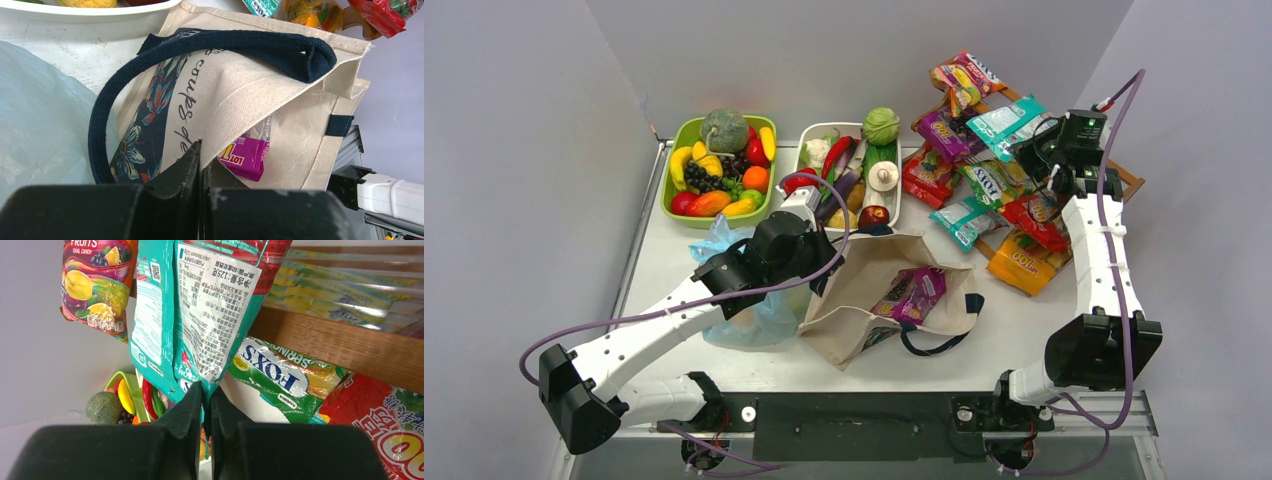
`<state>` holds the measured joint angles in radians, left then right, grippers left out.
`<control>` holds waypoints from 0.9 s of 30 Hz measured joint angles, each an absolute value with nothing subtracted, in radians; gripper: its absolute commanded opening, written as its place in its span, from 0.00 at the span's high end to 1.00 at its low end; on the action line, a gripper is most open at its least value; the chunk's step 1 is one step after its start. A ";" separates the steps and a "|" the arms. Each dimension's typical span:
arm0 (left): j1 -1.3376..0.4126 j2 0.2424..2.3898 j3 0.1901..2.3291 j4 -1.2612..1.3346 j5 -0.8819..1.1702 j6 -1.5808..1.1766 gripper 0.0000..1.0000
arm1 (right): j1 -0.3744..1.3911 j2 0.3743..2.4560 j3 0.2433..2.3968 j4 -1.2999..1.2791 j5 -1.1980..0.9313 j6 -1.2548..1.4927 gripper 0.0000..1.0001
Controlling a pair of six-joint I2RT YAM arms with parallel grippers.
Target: Place the food into the grocery bag and tie it
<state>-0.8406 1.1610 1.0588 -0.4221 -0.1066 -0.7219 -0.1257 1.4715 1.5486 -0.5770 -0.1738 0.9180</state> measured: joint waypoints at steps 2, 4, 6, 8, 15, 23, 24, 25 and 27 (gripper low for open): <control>-0.841 1.161 1.059 -0.422 -0.105 -0.722 1.00 | -0.126 1.471 1.553 -0.580 -0.177 0.913 1.00; -0.841 1.161 1.059 -0.422 -0.104 -0.722 1.00 | -0.126 1.470 1.561 -0.585 -0.185 0.909 1.00; -0.841 1.161 1.059 -0.422 -0.104 -0.722 1.00 | -0.126 1.462 1.568 -0.591 -0.196 0.902 1.00; -0.841 1.160 1.059 -0.422 -0.104 -0.722 1.00 | -0.125 1.443 1.571 -0.601 -0.210 0.897 1.00; -0.841 1.159 1.059 -0.422 -0.103 -0.722 1.00 | -0.113 1.299 1.570 -0.653 -0.249 0.862 1.00; -0.841 1.160 1.063 -0.423 -0.100 -0.727 1.00 | 0.008 1.073 1.531 -0.728 -0.281 0.820 1.00; -0.841 1.161 1.064 -0.422 -0.100 -0.728 1.00 | 0.031 1.047 1.520 -0.737 -0.286 0.819 1.00; -0.841 1.163 1.066 -0.422 -0.099 -0.730 1.00 | 0.044 1.029 1.511 -0.746 -0.290 0.819 1.00; -0.842 1.168 1.073 -0.423 -0.099 -0.732 1.00 | 0.067 0.984 1.481 -0.763 -0.307 0.820 1.00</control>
